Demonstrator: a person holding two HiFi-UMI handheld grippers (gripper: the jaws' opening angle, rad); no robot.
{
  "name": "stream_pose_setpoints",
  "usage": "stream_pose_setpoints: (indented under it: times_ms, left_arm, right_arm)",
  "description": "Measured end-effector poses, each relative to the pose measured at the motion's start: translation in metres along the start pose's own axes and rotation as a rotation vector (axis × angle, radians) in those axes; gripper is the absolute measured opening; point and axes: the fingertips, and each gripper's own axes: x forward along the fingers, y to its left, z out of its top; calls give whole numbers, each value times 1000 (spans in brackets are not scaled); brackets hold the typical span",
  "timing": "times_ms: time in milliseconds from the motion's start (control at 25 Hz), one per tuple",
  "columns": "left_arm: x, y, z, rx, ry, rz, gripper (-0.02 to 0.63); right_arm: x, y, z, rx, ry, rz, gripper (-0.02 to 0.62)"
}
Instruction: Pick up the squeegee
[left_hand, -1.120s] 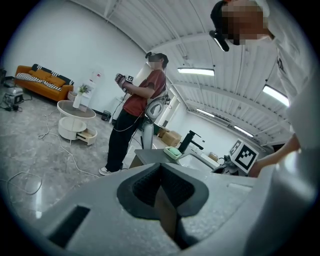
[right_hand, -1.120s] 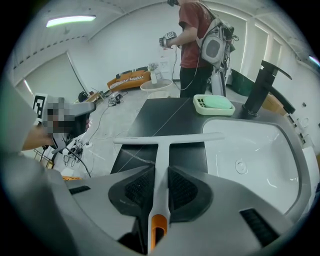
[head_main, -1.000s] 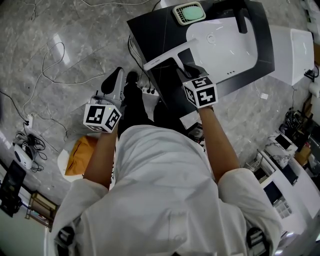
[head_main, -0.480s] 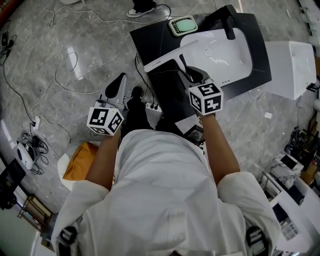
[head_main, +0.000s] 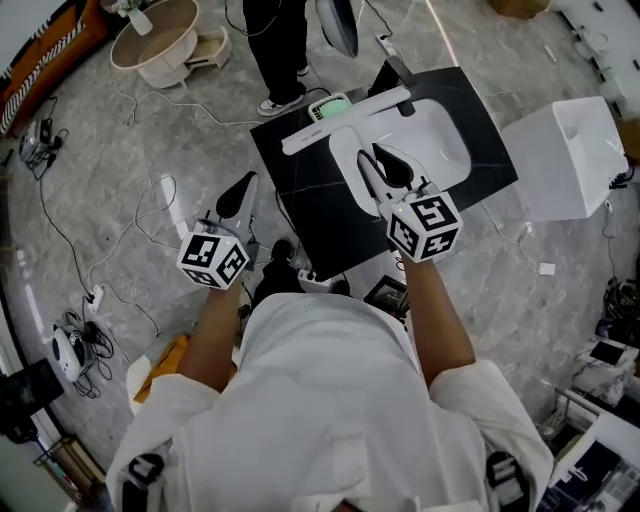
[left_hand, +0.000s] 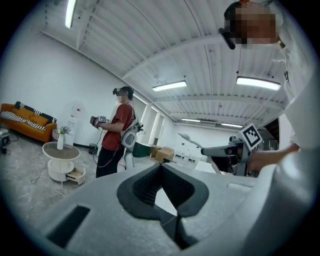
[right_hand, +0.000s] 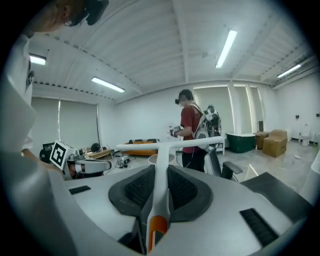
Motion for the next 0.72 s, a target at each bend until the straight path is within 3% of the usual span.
stream_pose_setpoints:
  times_ms: [280,720]
  left_arm:
    - [8,-65,72,106,-53,-67,15]
    - [-19,-150,147,238,-177,-95,14]
  right_arm:
    - [-78,2,81,-56,-252,21,87]
    - [-174,9,133,-93,-491,-11,87]
